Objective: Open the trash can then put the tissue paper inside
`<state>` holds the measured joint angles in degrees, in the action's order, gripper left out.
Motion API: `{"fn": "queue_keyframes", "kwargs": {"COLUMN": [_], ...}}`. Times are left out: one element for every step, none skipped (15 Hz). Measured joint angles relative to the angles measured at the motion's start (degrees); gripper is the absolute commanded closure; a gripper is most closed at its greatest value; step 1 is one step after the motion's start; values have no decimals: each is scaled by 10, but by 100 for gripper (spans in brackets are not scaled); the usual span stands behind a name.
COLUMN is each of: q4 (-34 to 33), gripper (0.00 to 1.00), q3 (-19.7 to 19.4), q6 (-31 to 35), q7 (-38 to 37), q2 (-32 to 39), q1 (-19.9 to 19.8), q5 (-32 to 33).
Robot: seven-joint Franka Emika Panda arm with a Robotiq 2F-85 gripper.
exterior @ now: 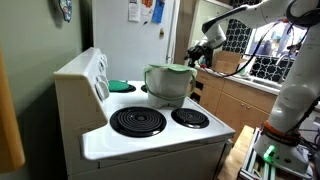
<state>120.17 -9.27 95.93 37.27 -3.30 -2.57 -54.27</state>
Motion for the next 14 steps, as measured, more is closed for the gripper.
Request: {"fn": "queue_keyframes", "kwargs": {"q4": [-2,-3,-4,-4,-5,-5,-6,-8,-11,-13,-16,-19,-21,-24], "gripper": [0,0,0,0,0,0,0,0,0,0,0,0,0,0], "q3": [1,1,1,1,1,1,0,0,0,0,0,0,0,0], "q6": [-6,-13,-21,-30,-40,-51,-63,-74,-86,-96,-106,-111,-116,-120], "q7": [4,10,18,25,32,40,49,58,68,75,81,85,88,89], "q2": [0,0,0,0,0,0,0,0,0,0,0,0,0,0], "q1": [-1,-2,-4,-5,-7,-10,-13,-15,-18,-20,-22,-24,-25,-27], "q5": [-2,-5,-10,-14,-19,-26,-33,-40,-49,-55,-61,-67,-72,-77]}}
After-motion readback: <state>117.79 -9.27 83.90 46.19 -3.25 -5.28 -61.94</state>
